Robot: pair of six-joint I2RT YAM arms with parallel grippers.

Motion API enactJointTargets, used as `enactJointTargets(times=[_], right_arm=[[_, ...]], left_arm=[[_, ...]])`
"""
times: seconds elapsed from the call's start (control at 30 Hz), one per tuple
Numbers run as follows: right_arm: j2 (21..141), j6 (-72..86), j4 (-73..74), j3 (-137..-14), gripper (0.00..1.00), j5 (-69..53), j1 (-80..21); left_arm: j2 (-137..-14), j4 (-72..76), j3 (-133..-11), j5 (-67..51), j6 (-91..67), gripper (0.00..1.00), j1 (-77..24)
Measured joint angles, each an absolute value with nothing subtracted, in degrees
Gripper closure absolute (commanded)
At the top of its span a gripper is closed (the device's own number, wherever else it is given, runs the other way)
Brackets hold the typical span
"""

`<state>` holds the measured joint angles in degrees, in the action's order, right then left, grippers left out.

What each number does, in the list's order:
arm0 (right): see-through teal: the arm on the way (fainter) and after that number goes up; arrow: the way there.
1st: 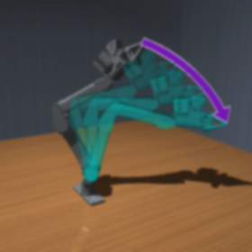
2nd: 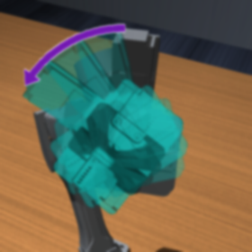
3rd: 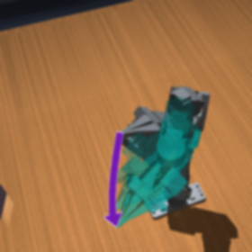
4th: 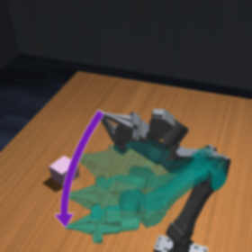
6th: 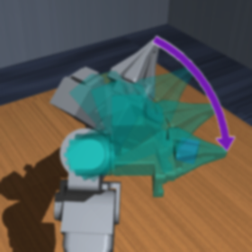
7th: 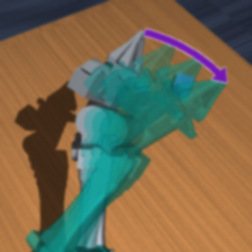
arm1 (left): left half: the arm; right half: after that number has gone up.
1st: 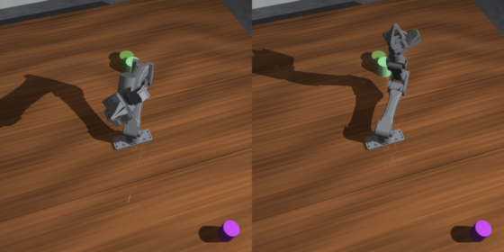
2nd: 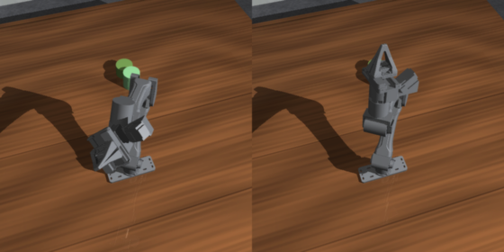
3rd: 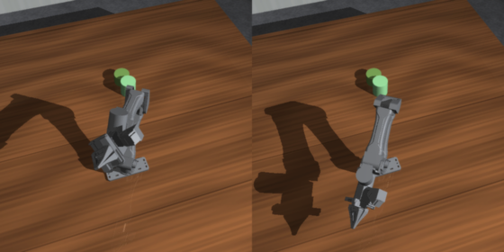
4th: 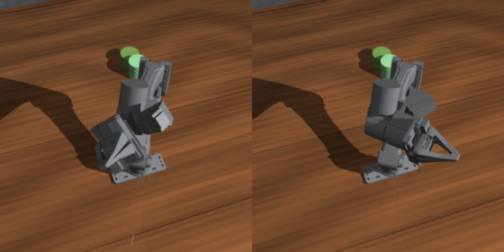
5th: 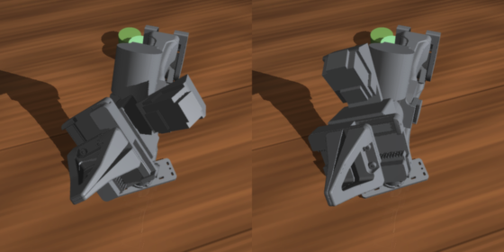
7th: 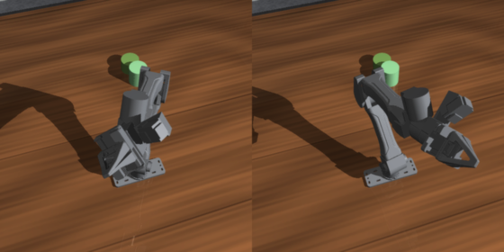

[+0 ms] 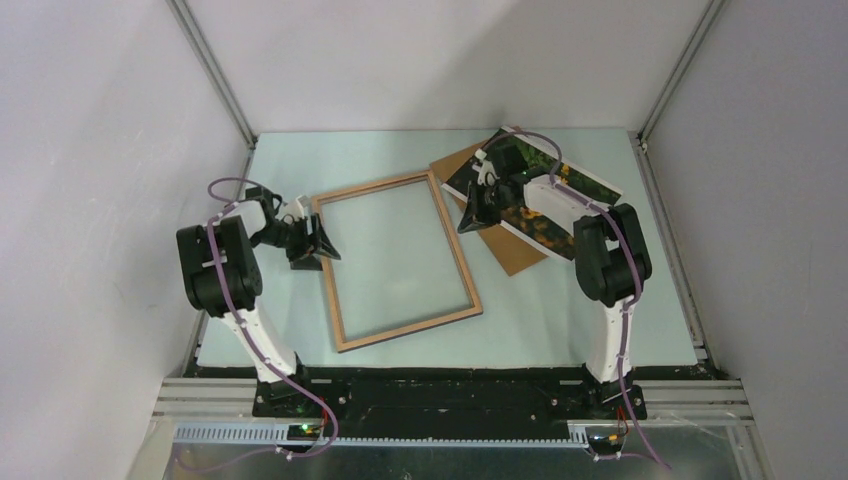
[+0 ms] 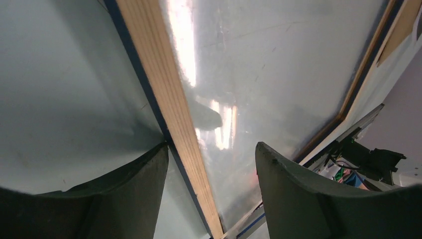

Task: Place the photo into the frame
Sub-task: Place the photo frame item in the photo frame.

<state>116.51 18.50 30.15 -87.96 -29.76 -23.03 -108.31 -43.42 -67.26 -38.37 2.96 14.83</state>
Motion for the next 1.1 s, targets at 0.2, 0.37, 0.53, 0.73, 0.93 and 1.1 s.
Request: enactJointTargets(times=[0.2,0.37,0.53,0.73,0.93,1.1], right_arm=[[114.02,20.21,27.92,-87.94,1.0,-32.21,-22.48],[113.91,20.43,27.55,-87.96,0.89,-32.67,-22.57],[113.91,19.31,27.66,-87.96,0.67,-32.01,-23.03],[115.31,16.25,29.34,-89.23,0.57,-29.28,-23.53],[118.61,13.43,30.39,-90.15,0.56,-26.35,-23.83],[119.92,11.94,31.38,-90.15,0.56,-24.97,-24.01]], left_arm=[[-108.22,-43.35,-67.11,-38.33,3.05,0.29,15.0],[-108.22,-43.33,-67.07,-38.37,3.03,0.29,15.09],[-108.22,-43.33,-67.07,-38.17,3.01,0.31,15.14],[-107.63,-43.44,-67.05,-36.56,3.01,0.31,15.14],[-104.71,-43.4,-67.05,-33.06,3.03,0.31,15.25],[-101.82,-43.4,-67.07,-30.89,2.98,0.31,15.53]])
